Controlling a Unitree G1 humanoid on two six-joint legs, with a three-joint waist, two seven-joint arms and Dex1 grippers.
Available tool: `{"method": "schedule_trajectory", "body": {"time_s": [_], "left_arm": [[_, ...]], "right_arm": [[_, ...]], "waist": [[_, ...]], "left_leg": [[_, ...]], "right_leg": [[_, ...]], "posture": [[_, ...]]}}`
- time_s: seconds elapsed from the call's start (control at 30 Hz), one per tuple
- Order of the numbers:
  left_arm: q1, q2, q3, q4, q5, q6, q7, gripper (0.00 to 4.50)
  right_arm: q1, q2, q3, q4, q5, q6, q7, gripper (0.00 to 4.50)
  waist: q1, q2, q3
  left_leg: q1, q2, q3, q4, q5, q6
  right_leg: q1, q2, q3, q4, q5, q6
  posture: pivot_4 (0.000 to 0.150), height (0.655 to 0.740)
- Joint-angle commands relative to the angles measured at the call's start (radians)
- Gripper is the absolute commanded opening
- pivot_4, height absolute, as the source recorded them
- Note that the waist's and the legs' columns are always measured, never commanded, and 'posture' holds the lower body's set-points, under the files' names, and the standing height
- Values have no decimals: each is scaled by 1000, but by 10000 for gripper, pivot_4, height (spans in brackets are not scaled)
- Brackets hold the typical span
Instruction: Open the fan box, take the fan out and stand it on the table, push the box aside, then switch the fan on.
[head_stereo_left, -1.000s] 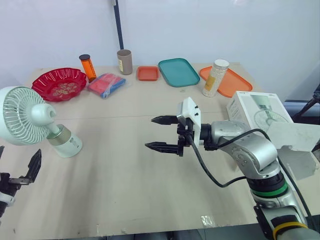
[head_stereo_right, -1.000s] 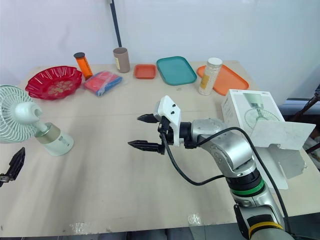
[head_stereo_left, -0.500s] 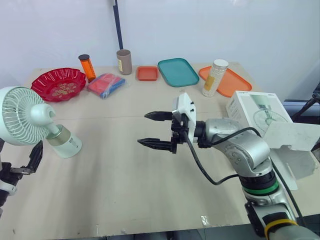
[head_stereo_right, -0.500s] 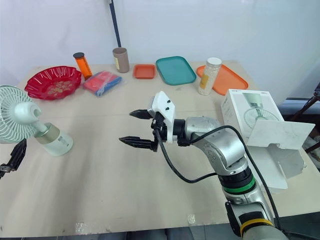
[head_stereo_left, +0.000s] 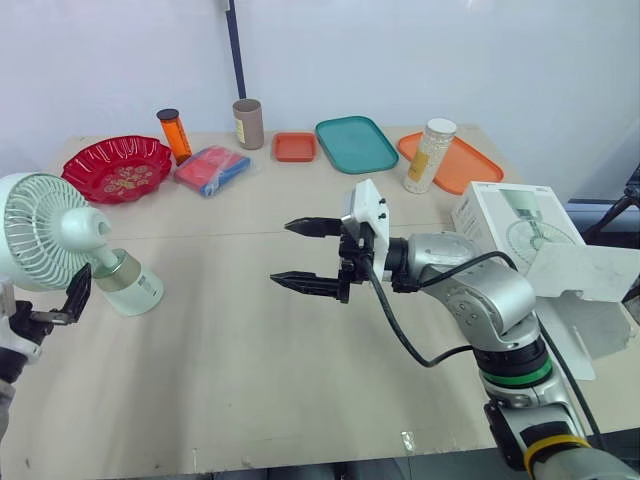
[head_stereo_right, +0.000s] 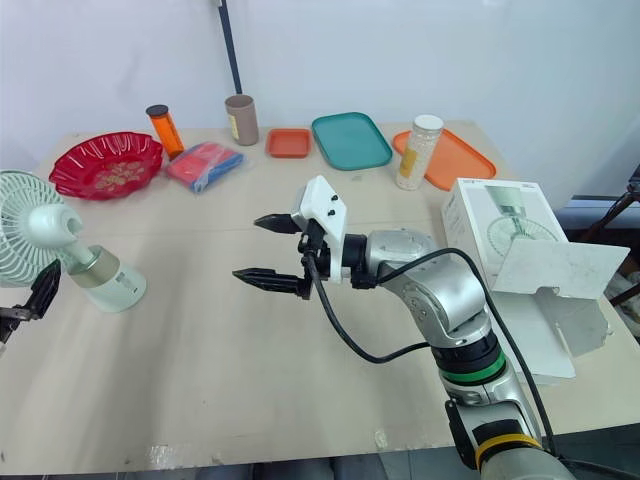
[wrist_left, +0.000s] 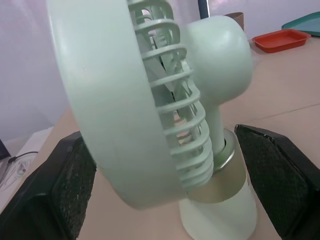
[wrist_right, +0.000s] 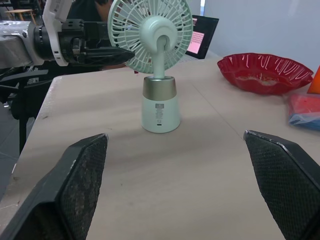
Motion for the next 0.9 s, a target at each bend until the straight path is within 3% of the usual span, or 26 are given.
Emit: {"method": "schedule_trajectory", "body": {"time_s": [0.03,0.13,0.23,0.33,0.37,0.47,0.9], "left_arm": [[-22,10,-5,-2,11,3,12,45000],[-36,2,-7,2,5,13,24,45000],[-37,-9,-9,-5,1,16,31,38102],[-34,-18,-18,-16,2,18,34,27810],[-34,-20,-21,-18,2,19,34,27810],[-34,-22,-21,-21,1,20,32,21464],[-53,-33,-26,-71,-32,53,66,21464]], "right_arm": [[-19,12,-10,-20,2,-16,-11,44559],[-16,17,-12,-25,7,-10,-17,44559],[-12,16,-11,-31,10,-4,-20,45000],[-8,13,-10,-32,11,-4,-17,45000],[-7,12,-10,-32,10,-5,-16,45000],[-4,13,-8,-36,11,-3,-17,45000],[6,13,-6,-46,12,0,-21,45000]], "waist": [[0,0,0],[0,0,0],[0,0,0],[0,0,0],[0,0,0],[0,0,0],[0,0,0]], "left_leg": [[0,0,0,0,0,0],[0,0,0,0,0,0],[0,0,0,0,0,0],[0,0,0,0,0,0],[0,0,0,0,0,0],[0,0,0,0,0,0],[0,0,0,0,0,-1]], "right_leg": [[0,0,0,0,0,0],[-1,0,0,0,0,0],[-1,0,0,0,0,0],[-1,0,0,0,0,0],[-1,0,0,0,0,0],[-1,0,0,0,0,0],[0,0,0,0,1,0]], "posture": [[1500,7255],[1500,7255],[1500,7255],[1500,7255],[1500,7255],[1500,7255],[1500,7255]]}}
